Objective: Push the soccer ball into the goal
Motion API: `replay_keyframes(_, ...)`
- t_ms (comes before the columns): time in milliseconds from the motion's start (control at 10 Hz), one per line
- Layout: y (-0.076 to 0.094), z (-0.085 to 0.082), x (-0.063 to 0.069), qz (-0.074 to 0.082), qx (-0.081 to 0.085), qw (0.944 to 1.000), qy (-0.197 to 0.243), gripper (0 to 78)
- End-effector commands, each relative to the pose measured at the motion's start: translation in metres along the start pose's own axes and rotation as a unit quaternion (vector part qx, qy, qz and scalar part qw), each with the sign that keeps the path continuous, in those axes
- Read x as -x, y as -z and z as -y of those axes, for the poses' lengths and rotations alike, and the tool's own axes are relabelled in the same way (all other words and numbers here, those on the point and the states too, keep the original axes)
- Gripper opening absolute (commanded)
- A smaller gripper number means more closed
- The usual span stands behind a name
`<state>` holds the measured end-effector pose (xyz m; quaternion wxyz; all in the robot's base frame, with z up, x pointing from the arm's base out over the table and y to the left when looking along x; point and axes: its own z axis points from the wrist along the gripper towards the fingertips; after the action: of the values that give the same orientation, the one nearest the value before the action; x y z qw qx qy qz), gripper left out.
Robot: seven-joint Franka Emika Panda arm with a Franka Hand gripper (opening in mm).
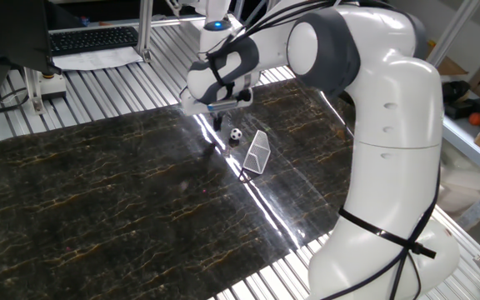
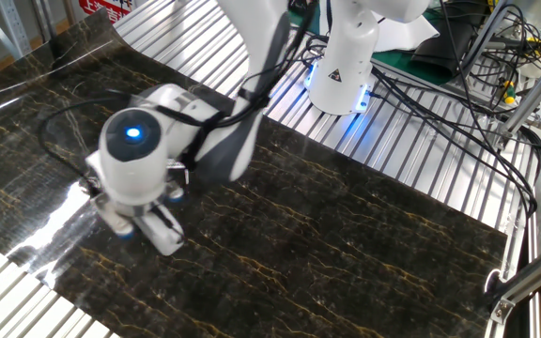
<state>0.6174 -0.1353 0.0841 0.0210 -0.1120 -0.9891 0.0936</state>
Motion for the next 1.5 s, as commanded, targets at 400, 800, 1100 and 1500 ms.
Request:
replay_keyframes(400,-0.011,0.023,0.031,0.026,-0.041,0.9975,0.051,1.2)
replay_keyframes(800,-0.017,0.022,0.025,0.003,-0.046,0.9974,0.056,1.2)
replay_keyframes(1100,-0.017,0.022,0.023,0.001,-0.060,0.9963,0.061,1.2)
replay_keyframes(1500,-0.015,0.026,0.011,-0.015,-0.080,0.9946,0.063,1.2)
